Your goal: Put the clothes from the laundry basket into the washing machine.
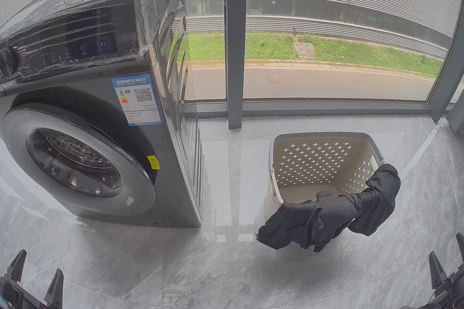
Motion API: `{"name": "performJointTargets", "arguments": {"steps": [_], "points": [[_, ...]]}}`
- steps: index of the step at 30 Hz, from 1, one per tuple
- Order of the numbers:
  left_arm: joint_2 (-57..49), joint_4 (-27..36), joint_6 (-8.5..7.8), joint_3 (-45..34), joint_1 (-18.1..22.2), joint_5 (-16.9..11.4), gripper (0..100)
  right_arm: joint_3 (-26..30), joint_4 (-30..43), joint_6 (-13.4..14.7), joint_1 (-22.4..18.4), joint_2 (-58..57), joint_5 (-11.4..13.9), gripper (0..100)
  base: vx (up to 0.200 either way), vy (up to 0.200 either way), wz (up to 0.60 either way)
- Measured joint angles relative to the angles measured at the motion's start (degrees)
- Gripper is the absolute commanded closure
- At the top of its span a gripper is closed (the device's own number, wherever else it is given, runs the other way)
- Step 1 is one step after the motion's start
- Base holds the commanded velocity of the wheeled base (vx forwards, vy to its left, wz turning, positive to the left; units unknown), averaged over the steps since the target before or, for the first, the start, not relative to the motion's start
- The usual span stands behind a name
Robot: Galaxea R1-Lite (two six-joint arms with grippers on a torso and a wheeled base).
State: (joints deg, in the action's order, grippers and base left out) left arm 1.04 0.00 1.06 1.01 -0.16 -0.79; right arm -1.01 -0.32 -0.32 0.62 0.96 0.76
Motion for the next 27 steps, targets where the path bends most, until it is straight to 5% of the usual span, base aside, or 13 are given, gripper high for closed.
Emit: {"name": "performJointTargets", "arguments": {"steps": [27], "points": [[0.00, 0.00, -0.02, 0.00, 0.00, 0.00, 0, 0.00, 0.00, 0.00, 0.00, 0.00, 0.02, 0, 0.000, 0.200, 0.00]]}}
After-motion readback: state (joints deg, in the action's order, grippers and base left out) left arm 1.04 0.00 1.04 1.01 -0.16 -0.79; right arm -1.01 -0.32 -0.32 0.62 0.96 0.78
